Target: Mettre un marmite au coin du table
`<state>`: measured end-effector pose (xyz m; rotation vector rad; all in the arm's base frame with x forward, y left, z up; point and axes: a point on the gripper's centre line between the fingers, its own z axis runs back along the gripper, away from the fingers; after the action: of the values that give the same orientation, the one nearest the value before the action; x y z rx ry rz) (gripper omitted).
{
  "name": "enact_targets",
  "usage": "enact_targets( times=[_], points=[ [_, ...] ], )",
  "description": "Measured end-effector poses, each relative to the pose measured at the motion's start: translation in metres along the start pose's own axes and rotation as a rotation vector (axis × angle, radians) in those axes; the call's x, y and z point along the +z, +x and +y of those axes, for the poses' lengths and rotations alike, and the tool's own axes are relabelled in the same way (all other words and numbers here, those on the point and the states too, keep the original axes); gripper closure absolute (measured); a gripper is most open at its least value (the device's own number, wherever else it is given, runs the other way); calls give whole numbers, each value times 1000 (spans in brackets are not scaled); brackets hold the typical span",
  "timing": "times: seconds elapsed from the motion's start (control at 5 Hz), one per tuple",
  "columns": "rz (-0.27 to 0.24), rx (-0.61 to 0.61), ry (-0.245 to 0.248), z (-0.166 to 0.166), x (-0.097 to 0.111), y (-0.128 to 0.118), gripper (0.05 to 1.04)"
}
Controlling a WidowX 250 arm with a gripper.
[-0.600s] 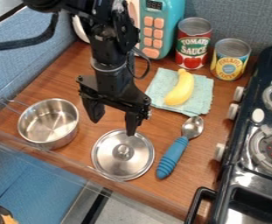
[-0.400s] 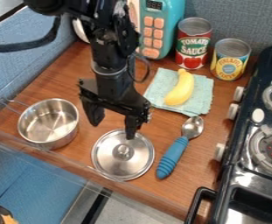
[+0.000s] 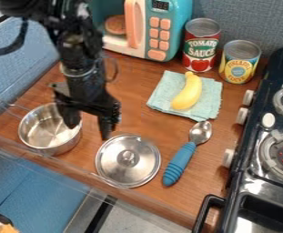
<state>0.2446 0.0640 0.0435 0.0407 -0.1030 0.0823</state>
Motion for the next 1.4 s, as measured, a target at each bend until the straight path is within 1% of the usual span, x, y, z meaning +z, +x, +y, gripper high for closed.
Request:
enact_targets(
  times=[0.2,0.4,0.6,0.8,1.0,1.2,1.4],
  points=[
    [23,31,0,22,-14,-2,83],
    [82,28,1,27,-41,-8,83],
    [135,27,26,30,-57,-10,156],
    [134,-13,41,22,-57,-7,429],
    [112,-22,47,21,-50,-5,736],
    [102,-34,50,21,-43,-4,948],
    [97,-46,41,21,-34,-2,1007]
  ],
)
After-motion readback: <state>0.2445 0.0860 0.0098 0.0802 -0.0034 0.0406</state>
